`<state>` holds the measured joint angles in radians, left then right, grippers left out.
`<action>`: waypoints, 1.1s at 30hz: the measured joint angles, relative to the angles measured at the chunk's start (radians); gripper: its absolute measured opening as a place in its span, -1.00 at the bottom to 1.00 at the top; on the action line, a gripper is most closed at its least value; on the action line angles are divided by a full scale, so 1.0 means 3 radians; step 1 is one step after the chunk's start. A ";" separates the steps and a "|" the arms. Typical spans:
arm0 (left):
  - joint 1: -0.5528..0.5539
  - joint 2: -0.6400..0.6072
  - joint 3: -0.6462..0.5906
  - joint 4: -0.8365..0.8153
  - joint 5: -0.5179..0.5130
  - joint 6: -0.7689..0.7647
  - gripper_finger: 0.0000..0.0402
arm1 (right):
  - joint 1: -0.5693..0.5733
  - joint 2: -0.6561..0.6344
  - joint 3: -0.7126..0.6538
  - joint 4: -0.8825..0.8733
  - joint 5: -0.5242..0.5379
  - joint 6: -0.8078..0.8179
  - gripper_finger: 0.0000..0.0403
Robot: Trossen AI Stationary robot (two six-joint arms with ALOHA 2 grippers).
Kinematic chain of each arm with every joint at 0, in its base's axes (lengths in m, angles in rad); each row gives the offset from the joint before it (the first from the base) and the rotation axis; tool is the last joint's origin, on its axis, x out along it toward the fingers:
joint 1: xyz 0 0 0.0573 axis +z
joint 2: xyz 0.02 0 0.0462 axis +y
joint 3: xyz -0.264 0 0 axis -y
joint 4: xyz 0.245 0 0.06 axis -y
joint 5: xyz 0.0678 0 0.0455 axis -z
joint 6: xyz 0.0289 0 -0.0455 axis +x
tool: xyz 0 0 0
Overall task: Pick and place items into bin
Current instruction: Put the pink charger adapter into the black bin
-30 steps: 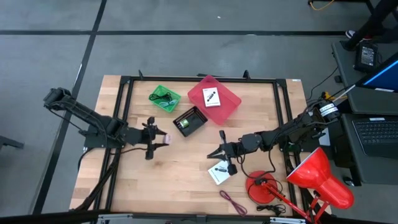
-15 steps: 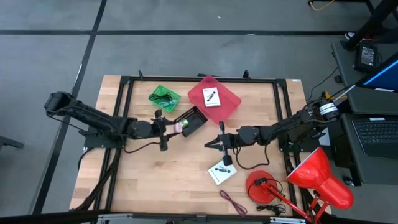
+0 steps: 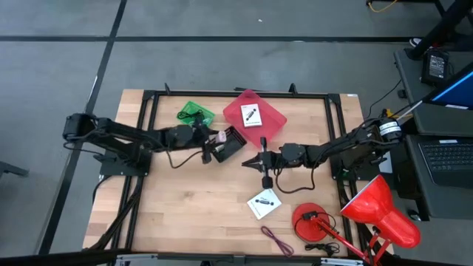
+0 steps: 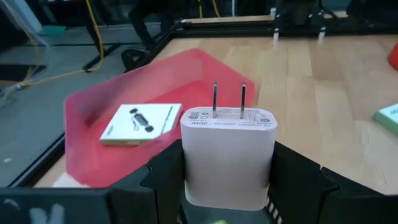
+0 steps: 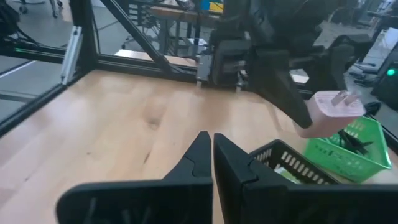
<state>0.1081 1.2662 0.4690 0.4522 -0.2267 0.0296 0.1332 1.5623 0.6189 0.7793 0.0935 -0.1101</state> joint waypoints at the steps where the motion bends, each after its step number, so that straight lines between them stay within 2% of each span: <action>1: 0.0063 0.0027 0.0049 -0.0021 0.0096 0.0009 -0.06 | -0.0021 0.0000 0.0000 -0.0011 -0.0001 0.0000 -1.00; 6: 0.0298 0.0249 0.0357 -0.0317 0.0422 0.0036 -0.06 | -0.0116 0.0000 0.0000 -0.0108 0.0002 0.0004 -1.00; 12: 0.0467 0.0601 0.0778 -0.0995 0.0470 0.0063 -0.06 | -0.0183 0.0000 -0.0001 -0.0264 0.0003 0.0088 -1.00; 20: 0.0520 0.1083 0.1075 -0.1000 0.0478 0.0122 -0.06 | -0.0196 0.0000 0.0000 -0.0343 0.0002 0.0096 -1.00; 33: 0.0493 0.1473 0.1086 -0.1014 0.0474 0.0093 -0.04 | -0.0196 0.0000 0.0000 -0.0401 0.0002 0.0085 -1.00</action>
<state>0.2562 1.7081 0.7948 0.1479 -0.0845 0.0574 0.0746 1.5623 0.6189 0.6590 0.0940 -0.0845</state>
